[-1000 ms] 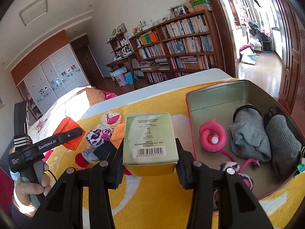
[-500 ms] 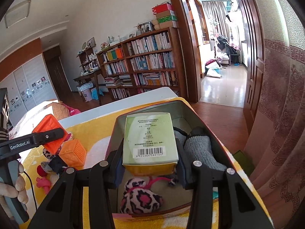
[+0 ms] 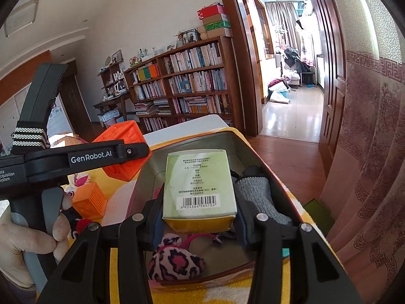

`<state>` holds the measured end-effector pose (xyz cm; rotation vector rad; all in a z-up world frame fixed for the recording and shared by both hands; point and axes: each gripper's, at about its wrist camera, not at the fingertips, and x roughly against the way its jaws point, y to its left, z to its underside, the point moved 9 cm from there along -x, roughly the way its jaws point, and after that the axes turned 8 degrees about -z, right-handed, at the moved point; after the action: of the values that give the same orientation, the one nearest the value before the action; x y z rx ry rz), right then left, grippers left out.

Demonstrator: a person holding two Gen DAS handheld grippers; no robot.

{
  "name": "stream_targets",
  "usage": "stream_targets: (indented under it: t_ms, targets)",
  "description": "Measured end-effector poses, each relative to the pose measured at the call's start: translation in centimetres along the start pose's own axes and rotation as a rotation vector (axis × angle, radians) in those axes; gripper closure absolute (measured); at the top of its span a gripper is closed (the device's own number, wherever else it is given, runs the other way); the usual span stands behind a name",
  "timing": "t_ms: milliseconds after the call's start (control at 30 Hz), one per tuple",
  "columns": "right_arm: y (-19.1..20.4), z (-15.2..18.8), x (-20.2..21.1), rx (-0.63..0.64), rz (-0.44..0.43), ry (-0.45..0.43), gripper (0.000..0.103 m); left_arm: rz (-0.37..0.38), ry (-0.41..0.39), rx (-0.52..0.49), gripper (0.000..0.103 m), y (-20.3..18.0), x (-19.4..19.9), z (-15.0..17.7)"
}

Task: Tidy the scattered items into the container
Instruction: 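Carry the orange cube and green-white box over the tin with both grippers, then open both grippers to drop the orange cube and green-white box into the tin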

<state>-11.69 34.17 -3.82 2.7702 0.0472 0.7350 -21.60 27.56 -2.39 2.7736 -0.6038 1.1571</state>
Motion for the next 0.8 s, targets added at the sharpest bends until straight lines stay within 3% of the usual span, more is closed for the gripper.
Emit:
stream_targets:
  t_ms: [233,267,300,333,800]
  targets:
    - [-0.6,0.3,-0.4,-0.006,0.028,0.02,0.053,0.024,0.019,-0.04,0.048,-2.1,-2.3,-1.2]
    - [-0.9,0.4,-0.4,-0.018,0.03,0.021,0.048,0.033,0.026,-0.045,0.037,-2.3,-2.6,-1.3]
    - [-1.2,0.3,-0.4,-0.033,0.03,0.022,0.033,0.039,0.026,-0.044,0.029,-2.4,-2.7,-1.4]
    - [-1.5,0.3,-0.3,-0.049,0.025,0.015,0.027,0.039,0.014,-0.039,0.019,-2.2,-2.7,-1.5]
    - [-1.7,-1.0,1.1,-0.058,0.068,-0.078,0.023,-0.01,0.037,0.07,0.018,3.6,-0.2,1.1]
